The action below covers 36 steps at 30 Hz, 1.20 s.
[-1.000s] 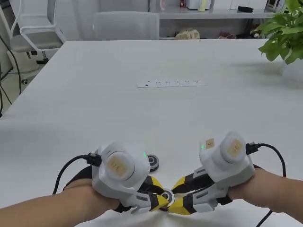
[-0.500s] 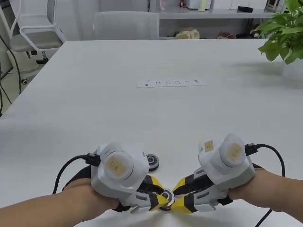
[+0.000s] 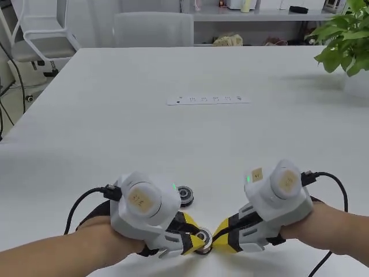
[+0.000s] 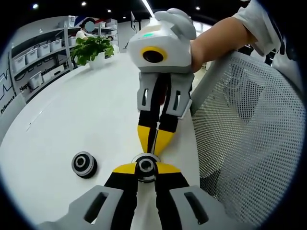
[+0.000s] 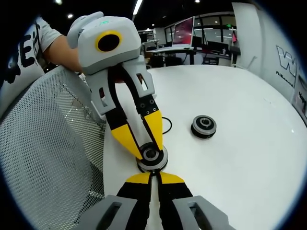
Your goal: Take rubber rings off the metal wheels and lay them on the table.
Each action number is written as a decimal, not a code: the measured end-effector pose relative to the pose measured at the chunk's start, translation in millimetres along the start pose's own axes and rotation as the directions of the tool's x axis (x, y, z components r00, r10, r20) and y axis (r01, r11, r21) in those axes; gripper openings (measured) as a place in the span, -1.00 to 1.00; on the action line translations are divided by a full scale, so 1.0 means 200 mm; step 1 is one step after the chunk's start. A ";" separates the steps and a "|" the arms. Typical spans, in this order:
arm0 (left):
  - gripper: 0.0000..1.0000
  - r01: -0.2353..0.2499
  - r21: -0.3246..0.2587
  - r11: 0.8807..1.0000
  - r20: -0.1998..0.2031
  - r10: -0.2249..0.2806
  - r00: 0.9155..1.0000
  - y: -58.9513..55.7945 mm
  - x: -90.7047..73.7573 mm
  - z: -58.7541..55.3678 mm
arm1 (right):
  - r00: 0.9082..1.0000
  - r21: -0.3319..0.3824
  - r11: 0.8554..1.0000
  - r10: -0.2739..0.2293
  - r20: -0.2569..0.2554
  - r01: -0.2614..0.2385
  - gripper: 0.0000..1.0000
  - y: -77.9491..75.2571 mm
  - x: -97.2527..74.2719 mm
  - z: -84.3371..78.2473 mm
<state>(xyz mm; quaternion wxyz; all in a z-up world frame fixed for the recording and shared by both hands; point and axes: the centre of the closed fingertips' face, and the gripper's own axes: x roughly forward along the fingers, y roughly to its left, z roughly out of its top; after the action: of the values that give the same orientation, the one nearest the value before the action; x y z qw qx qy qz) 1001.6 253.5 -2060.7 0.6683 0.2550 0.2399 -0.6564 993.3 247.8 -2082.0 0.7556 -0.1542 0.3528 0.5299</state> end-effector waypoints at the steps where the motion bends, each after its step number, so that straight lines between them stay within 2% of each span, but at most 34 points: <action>1: -0.82 0.000 0.000 1.000 0.000 0.000 1.000 0.00 0.00 0.00 | 1.000 0.005 1.000 0.000 0.001 0.000 -0.98 0.00 0.00 0.00; 7: -0.82 -0.004 -0.002 1.000 0.001 0.004 1.000 0.00 0.00 0.00 | 1.000 0.098 0.995 0.004 0.017 -0.005 -1.00 -0.02 0.00 0.00; 10: -0.82 -0.008 -0.004 1.000 0.001 0.008 1.000 0.01 0.00 0.00 | 0.999 0.175 0.984 0.013 0.036 -0.019 -1.00 -0.02 0.00 0.00; 12: -0.82 -0.010 -0.004 1.000 0.002 0.010 1.000 0.01 0.00 0.00 | 0.999 0.202 0.979 0.015 0.041 -0.023 -1.00 -0.03 0.00 0.00; 26: -0.82 -0.013 -0.003 1.000 0.001 0.013 1.000 0.01 0.00 0.00 | 0.998 0.296 0.955 0.011 0.070 -0.031 -1.00 -0.04 -0.02 0.02; 32: -0.82 -0.015 -0.004 1.000 0.000 0.015 1.000 0.01 0.00 0.00 | 0.993 0.353 0.934 0.004 0.120 -0.046 -1.00 -0.06 -0.04 0.05; 36: -0.83 -0.016 -0.004 1.000 -0.001 0.016 1.000 0.01 0.00 -0.01 | 0.992 0.361 0.931 0.007 0.129 -0.054 -1.00 -0.05 -0.04 0.06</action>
<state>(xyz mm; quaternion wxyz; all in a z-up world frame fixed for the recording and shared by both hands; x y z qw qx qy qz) 1002.9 254.7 -2061.0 0.6738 0.2558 0.2398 -0.6504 1006.1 245.0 -2068.7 0.7833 0.0273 0.3990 0.4759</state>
